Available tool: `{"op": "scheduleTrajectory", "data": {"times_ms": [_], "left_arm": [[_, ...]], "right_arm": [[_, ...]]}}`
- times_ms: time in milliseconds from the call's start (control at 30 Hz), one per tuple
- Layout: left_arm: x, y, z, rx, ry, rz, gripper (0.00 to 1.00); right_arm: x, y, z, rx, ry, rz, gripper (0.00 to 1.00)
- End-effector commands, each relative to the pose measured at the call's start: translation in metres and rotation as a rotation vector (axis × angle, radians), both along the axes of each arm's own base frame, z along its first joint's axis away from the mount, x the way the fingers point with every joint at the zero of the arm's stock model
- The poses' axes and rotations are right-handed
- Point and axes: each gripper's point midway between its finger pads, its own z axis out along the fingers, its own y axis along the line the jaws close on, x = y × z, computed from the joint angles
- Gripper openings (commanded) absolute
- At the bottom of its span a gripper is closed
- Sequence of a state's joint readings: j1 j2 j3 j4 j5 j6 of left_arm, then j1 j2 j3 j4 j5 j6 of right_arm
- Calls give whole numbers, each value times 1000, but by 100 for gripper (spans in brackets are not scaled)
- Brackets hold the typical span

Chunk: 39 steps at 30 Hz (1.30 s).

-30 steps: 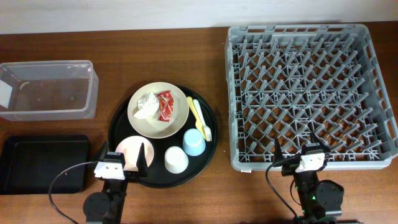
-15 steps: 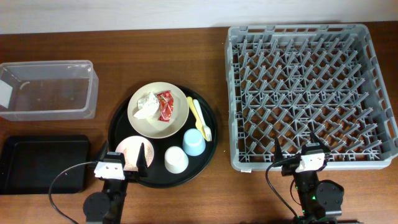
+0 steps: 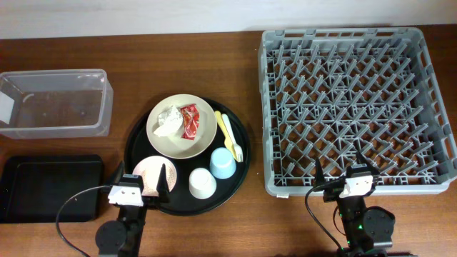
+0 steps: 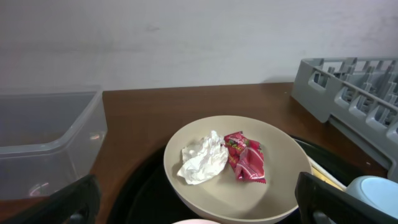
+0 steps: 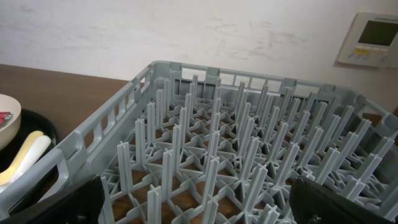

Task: Sort waste into correct bins and load items into the dishwasher rack

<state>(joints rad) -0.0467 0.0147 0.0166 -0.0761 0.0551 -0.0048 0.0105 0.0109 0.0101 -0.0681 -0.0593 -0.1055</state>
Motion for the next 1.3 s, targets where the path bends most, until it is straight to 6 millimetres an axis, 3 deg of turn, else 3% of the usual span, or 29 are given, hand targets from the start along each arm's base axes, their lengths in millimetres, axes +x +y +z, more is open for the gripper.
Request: {"op": "scheduleTrajectory", "data": {"times_ms": [0, 67, 167, 300, 400, 433, 533, 667, 733, 800, 967, 1133, 1267], "left_arm": [[-1, -9, 3, -7, -17, -49, 100], [-4, -17, 6, -12, -12, -96, 100], [-11, -19, 28, -18, -13, -109, 100], [-24, -18, 79, -10, 5, -108, 100], [-24, -18, 118, -10, 9, -109, 100], [-19, -18, 137, -10, 38, -109, 100], [1, -23, 166, 39, 184, -142, 99], [34, -28, 179, 45, 526, -169, 100], [46, -34, 173, 28, 648, -200, 100], [73, -53, 164, -26, 743, -299, 100], [115, -55, 105, -44, 911, -297, 100], [136, -50, 40, -3, 1090, -242, 99], [141, -47, 13, 87, 1155, -182, 99]], "right_arm": [[0, -3, -2, 0, 4, -16, 98], [0, -3, -2, 0, 4, -16, 98], [0, -3, -2, 0, 4, -16, 98], [0, -3, -2, 0, 4, -16, 98], [0, -3, -2, 0, 4, -16, 98], [0, -3, -2, 0, 4, -16, 98], [0, -3, -2, 0, 4, -16, 98], [0, -3, -2, 0, 4, -16, 98], [0, -3, -2, 0, 4, -16, 98], [0, -3, -2, 0, 4, -16, 98], [0, -3, -2, 0, 4, -16, 98], [0, -3, -2, 0, 4, -16, 98], [0, -3, -2, 0, 4, -16, 98]]}}
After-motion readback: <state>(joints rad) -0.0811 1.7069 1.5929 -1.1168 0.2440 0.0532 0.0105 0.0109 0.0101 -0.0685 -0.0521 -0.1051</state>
